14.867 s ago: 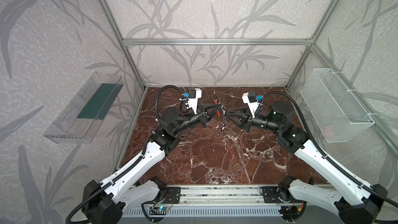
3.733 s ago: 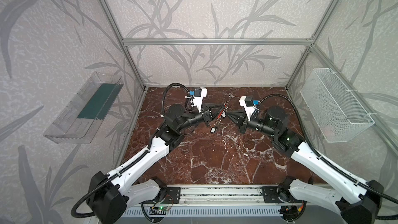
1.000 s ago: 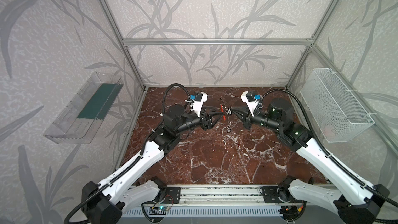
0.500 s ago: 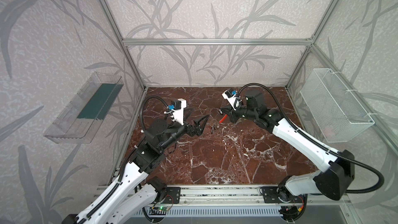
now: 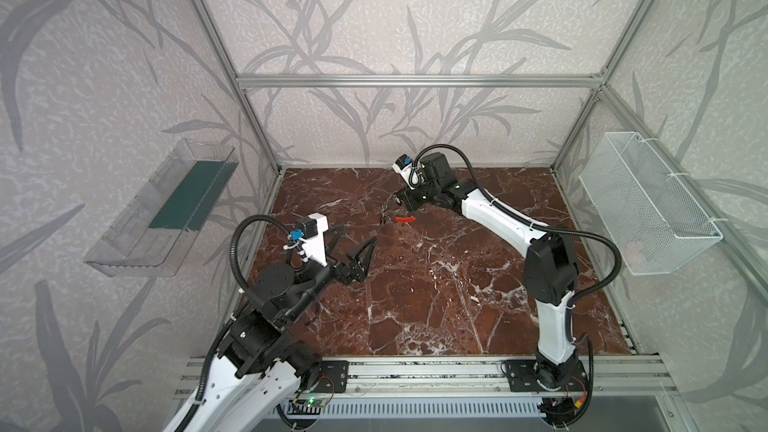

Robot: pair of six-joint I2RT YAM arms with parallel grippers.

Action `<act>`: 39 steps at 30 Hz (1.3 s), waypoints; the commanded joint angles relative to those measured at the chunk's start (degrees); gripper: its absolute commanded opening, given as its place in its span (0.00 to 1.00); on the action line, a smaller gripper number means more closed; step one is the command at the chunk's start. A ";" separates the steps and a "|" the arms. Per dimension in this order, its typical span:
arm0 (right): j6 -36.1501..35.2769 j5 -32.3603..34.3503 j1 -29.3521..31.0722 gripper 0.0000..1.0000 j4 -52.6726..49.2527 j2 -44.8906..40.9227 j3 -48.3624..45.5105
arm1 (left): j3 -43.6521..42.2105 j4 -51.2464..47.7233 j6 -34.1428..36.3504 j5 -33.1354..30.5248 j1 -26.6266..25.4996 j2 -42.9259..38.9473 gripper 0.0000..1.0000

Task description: Put the keys on the keyring

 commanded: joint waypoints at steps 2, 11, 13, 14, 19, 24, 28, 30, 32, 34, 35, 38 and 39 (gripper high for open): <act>0.41 -1.70 0.69 0.00 -1.78 3.42 4.45 | -0.46 -4.52 -0.33 -3.45 0.28 -3.01 0.99; -1.56 -2.46 2.94 0.00 0.56 0.96 -4.56 | -0.92 -5.79 -0.50 -4.26 0.28 -4.18 0.99; -1.53 -2.22 3.34 0.00 0.48 -0.48 -6.98 | -1.18 -5.40 -0.65 -4.15 0.35 -3.91 0.99; -1.57 -2.27 3.58 0.00 0.48 -1.33 -8.46 | -1.27 -5.22 -0.74 -4.06 0.28 -3.89 0.99; -1.30 -1.55 4.80 0.00 0.75 -6.36 -15.80 | -1.38 -4.28 -1.20 -3.87 0.28 -3.67 0.99; -0.40 -1.14 6.04 0.00 -2.23 -9.89 -20.03 | -1.64 -3.52 -1.26 -3.08 0.27 -2.89 0.99; 0.37 -1.40 6.15 0.00 -7.04 -11.48 -21.94 | -1.86 -2.92 -1.63 -2.61 0.27 -2.32 0.99; 0.26 -1.17 6.13 0.00 -10.58 -11.91 -22.79 | -1.76 -2.67 -1.64 -2.14 0.30 -1.88 0.99; -0.12 -1.00 6.15 0.00 -14.16 -12.10 -23.25 | -1.74 -2.62 -1.62 -1.64 0.33 -1.83 0.99; -0.01 -0.80 6.16 0.00 -16.81 -12.30 -24.14 | -1.62 -2.53 -1.63 -1.10 0.29 -1.83 0.99; 0.14 -0.86 6.15 0.00 -18.02 -12.36 -24.78 | -1.66 -2.49 -1.71 -1.00 0.27 -0.44 0.99; 0.59 -1.15 6.15 0.00 -20.62 -12.74 -26.47 | -1.90 -2.05 -1.73 -0.83 0.27 -0.07 0.99; 0.97 -1.16 6.20 0.00 -21.02 -13.01 -27.33 | -1.88 -1.85 -1.73 -0.68 0.34 0.17 0.99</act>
